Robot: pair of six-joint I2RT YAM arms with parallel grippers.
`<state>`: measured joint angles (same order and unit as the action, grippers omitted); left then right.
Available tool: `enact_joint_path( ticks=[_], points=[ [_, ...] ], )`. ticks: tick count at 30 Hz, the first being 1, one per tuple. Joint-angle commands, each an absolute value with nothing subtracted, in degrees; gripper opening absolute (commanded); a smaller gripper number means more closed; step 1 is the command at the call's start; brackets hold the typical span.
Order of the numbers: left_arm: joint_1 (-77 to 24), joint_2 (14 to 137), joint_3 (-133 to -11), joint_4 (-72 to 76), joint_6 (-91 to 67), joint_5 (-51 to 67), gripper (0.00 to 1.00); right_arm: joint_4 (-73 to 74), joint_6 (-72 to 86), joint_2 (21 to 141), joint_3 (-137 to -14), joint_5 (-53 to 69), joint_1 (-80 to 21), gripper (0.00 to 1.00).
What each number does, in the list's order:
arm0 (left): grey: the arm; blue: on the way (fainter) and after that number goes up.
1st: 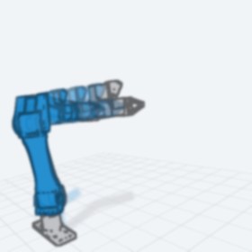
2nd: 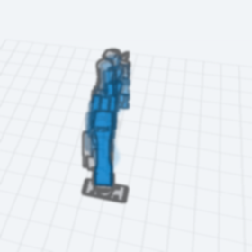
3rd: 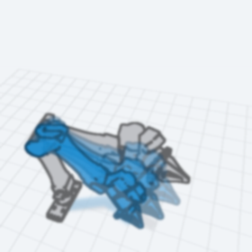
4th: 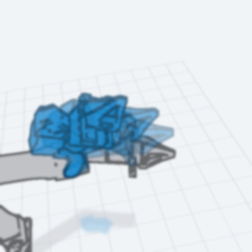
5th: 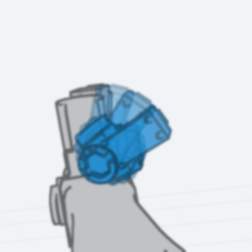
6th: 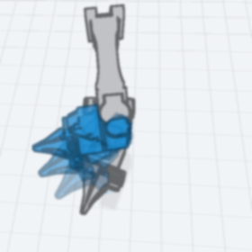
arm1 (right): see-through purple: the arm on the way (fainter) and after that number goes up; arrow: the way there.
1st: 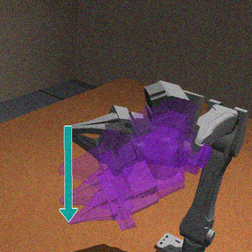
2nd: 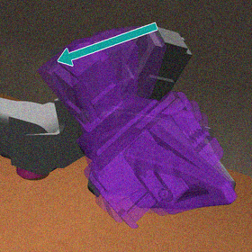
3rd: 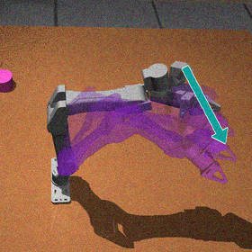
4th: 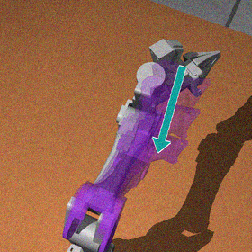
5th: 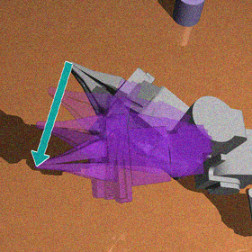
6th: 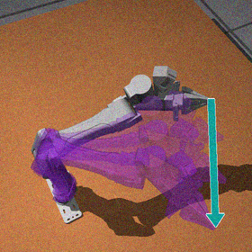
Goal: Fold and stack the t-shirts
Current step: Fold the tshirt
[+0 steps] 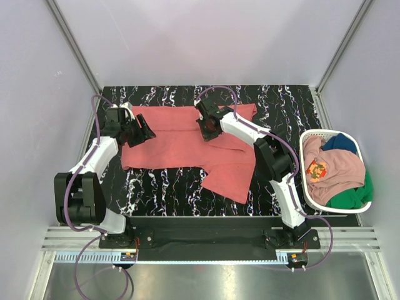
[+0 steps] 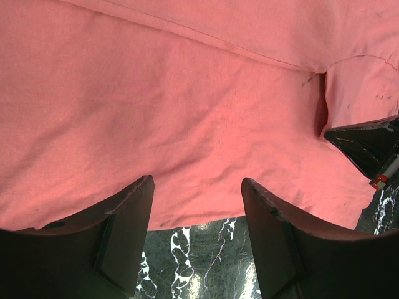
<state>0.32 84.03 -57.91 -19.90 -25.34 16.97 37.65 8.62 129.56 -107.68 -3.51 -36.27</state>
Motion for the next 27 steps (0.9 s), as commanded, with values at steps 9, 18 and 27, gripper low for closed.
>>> enact_joint_path(
  ticks=[9, 18, 27],
  points=[
    [0.35, 83.76, -59.06, -18.46, -24.70, 18.46, 0.64, 39.46, 11.78, 130.26, -111.80, -0.53, -36.91, 0.20],
    [1.84, 88.85, -67.31, -23.37, -24.52, 14.76, 0.65, 41.83, 16.25, 120.16, -104.44, -6.23, -34.73, 0.29],
    [10.10, 85.96, -62.67, -28.99, -37.17, -1.54, 0.65, 39.64, 25.66, 113.30, -88.34, -9.84, -26.73, 0.20]
  ],
)
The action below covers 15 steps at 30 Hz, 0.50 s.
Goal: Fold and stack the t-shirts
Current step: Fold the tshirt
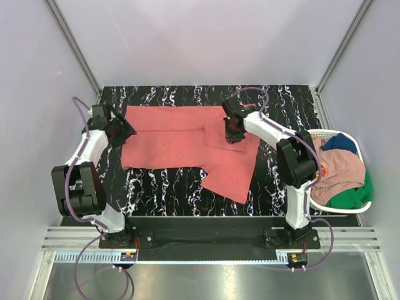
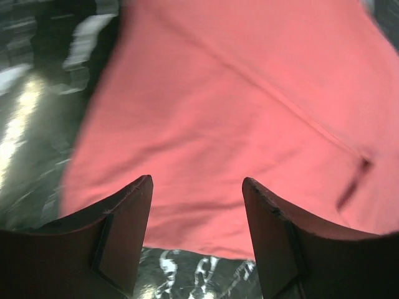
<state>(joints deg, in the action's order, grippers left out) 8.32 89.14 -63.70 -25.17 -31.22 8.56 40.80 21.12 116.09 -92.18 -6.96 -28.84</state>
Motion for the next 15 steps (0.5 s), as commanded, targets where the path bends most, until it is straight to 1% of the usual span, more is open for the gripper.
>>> enact_joint_path(
  ticks=[1, 5, 8, 12, 14, 15],
  points=[
    [10.37, 85.26, -62.32, -31.44, -38.13, -3.06, 0.65, 38.68, 26.80, 112.25, -87.20, -10.28, -25.76, 0.20],
    [11.25, 82.18, -59.25, -34.54, -43.14, -9.92, 0.65, 37.53, 29.70, 111.80, -83.15, -12.57, -24.35, 0.20],
    [11.25, 79.55, -56.17, -34.45, -42.81, -10.63, 0.65, 36.83, 30.50, 112.15, -80.87, -13.70, -24.26, 0.20],
    [11.25, 75.51, -53.35, -36.47, -43.50, -16.16, 0.65, 36.65, 31.29, 111.80, -79.11, -15.73, -24.17, 0.20],
    [11.60, 73.75, -51.26, -36.39, -44.29, -17.49, 0.67, 36.12, 31.46, 111.45, -78.31, -16.43, -24.17, 0.20],
    [12.04, 72.78, -50.28, -36.04, -44.64, -16.19, 0.68, 36.21, 31.55, 111.10, -78.22, -16.52, -24.08, 0.20]
  ],
)
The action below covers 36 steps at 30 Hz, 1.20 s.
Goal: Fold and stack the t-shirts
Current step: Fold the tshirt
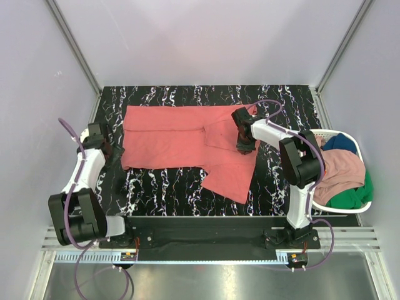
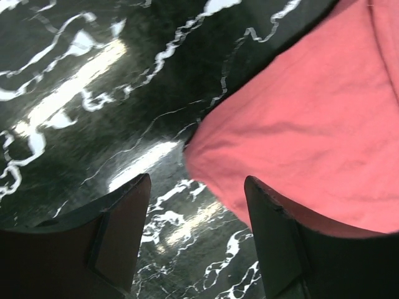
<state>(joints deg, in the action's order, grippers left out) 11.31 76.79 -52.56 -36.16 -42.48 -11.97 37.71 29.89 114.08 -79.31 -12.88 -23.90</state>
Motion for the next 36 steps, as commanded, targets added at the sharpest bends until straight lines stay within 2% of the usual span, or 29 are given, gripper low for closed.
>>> enact_joint_path(
  ticks=[1, 6, 12, 15, 16, 17, 20, 25, 31, 36],
  points=[
    [13.17, 71.56, -49.32, -34.56, -45.00, -14.52, 0.68, 36.47, 31.55, 110.83, -78.31, -16.26, -24.08, 0.20],
    [16.61, 70.31, -42.82, -30.68, -47.64, -2.85, 0.67, 37.61, 32.87, 106.54, -78.13, -13.10, -24.17, 0.20],
    [20.39, 67.42, -39.20, -29.97, -49.83, -0.53, 0.61, 37.18, 35.15, 101.08, -74.27, -8.88, -24.08, 0.20],
    [20.57, 66.01, -37.45, -29.45, -50.54, 4.02, 0.46, 34.90, 36.38, 99.67, -70.76, -6.95, -24.08, 0.20],
    [20.57, 65.74, -36.31, -28.66, -50.45, 4.83, 0.38, 33.85, 36.39, 99.67, -70.06, -6.86, -24.08, 0.20],
    [20.57, 65.48, -35.86, -28.39, -50.80, 5.36, 0.24, 33.66, 36.30, 99.84, -69.27, -6.86, -24.08, 0.20],
    [20.65, 65.39, -33.58, -27.95, -51.33, 6.33, 0.00, 32.44, 35.95, 100.55, -68.30, -6.68, -24.17, 0.20],
    [20.31, 68.36, -29.54, -22.77, -54.83, 10.19, 0.00, 30.33, 35.86, 101.77, -67.41, -6.59, -24.17, 0.20],
    [19.78, 72.06, -27.33, -14.25, -60.28, 10.72, 0.00, 29.27, 35.33, 103.36, -66.97, -6.76, -24.08, 0.20],
    [19.78, 72.77, -29.08, -13.88, -61.00, 8.09, 0.00, 28.74, 34.72, 103.18, -66.01, -8.09, -23.82, 0.20]
  ],
)
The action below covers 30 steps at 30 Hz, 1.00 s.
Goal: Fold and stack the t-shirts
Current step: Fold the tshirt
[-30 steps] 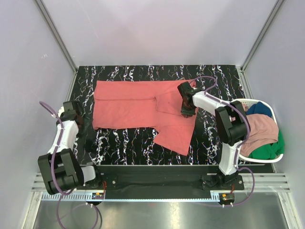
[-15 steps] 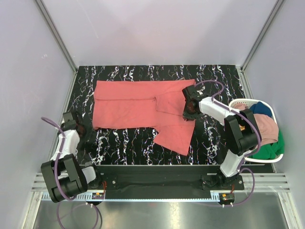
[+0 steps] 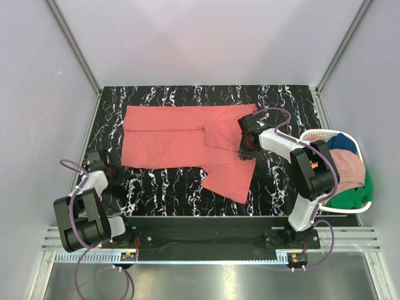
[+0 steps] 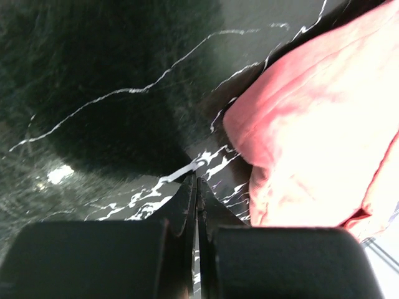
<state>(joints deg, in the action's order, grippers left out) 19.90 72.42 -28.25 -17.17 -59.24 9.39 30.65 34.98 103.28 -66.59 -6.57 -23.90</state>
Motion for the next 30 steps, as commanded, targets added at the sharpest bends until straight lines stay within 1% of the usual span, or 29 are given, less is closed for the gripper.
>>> enact_joint_path(
  ticks=[1, 8, 11, 14, 17, 23, 24, 27, 30],
  points=[
    [19.78, 72.77, -29.35, -14.41, -61.00, 7.13, 0.00, 28.57, 34.72, 103.10, -65.66, -8.09, -23.73, 0.20],
    [19.86, 72.25, -30.58, -13.71, -60.64, 0.19, 0.00, 27.69, 34.54, 103.71, -65.04, -8.09, -23.55, 0.20],
    [20.04, 71.90, -32.08, -13.89, -59.86, -5.00, 0.00, 26.99, 34.80, 103.54, -64.34, -8.26, -23.29, 0.20],
    [20.04, 71.89, -33.75, -10.48, -58.36, -7.29, 0.00, 24.88, 35.24, 102.49, -62.23, -7.03, -22.85, 0.20],
    [21.00, 72.95, -34.19, -7.74, -58.53, -3.96, 0.00, 24.61, 35.42, 101.78, -61.26, -6.59, -22.94, 0.20],
    [21.00, 68.05, -35.60, -18.53, -54.58, -3.69, 0.01, 25.14, 34.28, 100.81, -60.38, -7.47, -22.41, 0.20],
    [20.92, 67.07, -34.03, -18.46, -53.97, -2.65, 0.00, 25.14, 34.10, 100.90, -60.55, -7.30, -22.41, 0.20],
    [20.22, 67.40, -29.29, -13.47, -55.62, 8.13, 0.00, 25.14, 34.10, 101.95, -61.95, -6.42, -22.41, 0.20],
    [19.52, 68.64, -27.69, -11.08, -56.60, 9.58, 0.00, 25.14, 34.10, 102.39, -62.57, -6.15, -22.41, 0.20]
  ],
)
